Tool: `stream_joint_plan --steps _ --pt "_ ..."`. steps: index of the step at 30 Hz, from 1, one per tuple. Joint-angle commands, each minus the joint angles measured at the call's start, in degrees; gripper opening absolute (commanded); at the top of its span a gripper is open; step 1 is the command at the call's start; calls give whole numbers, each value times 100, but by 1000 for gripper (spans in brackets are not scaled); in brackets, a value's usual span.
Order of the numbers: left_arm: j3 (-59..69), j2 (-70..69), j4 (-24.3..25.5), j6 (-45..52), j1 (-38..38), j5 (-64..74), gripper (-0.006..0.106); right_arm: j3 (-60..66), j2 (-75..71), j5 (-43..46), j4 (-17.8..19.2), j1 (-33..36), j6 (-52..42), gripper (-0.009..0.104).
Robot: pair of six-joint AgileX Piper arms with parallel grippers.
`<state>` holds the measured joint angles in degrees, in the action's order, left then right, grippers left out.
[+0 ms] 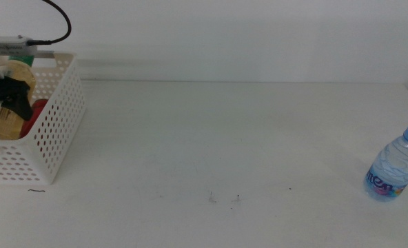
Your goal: Use arms to grab the bottles and put them into the dustbin to the left of the table.
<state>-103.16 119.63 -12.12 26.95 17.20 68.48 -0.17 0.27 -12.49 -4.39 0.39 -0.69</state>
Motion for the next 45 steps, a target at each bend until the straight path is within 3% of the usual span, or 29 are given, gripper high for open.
stream_joint_plan --steps 1,3,4,7,16,24,31,38,45 --pt "-71 -105 -41 7 -9 -162 44 17 -27 47 39 -39 -23 85" --pt "-71 -105 -41 7 -9 -162 59 17 -27 47 39 -39 -23 85" --pt "-71 -116 11 7 -24 -162 75 17 -27 47 39 -39 -23 85" --pt "-106 -189 245 -44 -91 -78 94 17 -27 47 39 -39 -23 85" --pt "-106 -1080 854 -534 -590 -37 94 17 -27 47 39 -39 -23 85" --pt "-8 -2251 653 -847 -1572 -365 94 17 -27 47 39 -39 -23 85" --pt "1065 -3568 -740 271 -2170 -1553 94 17 -27 47 39 -39 -23 85" --pt "2827 -5041 -2629 1895 -2309 -2169 94 17 -27 47 39 -39 -23 85" --pt "3845 -5873 -3151 2256 -2309 -2042 94 17 -27 47 39 -39 -23 85"
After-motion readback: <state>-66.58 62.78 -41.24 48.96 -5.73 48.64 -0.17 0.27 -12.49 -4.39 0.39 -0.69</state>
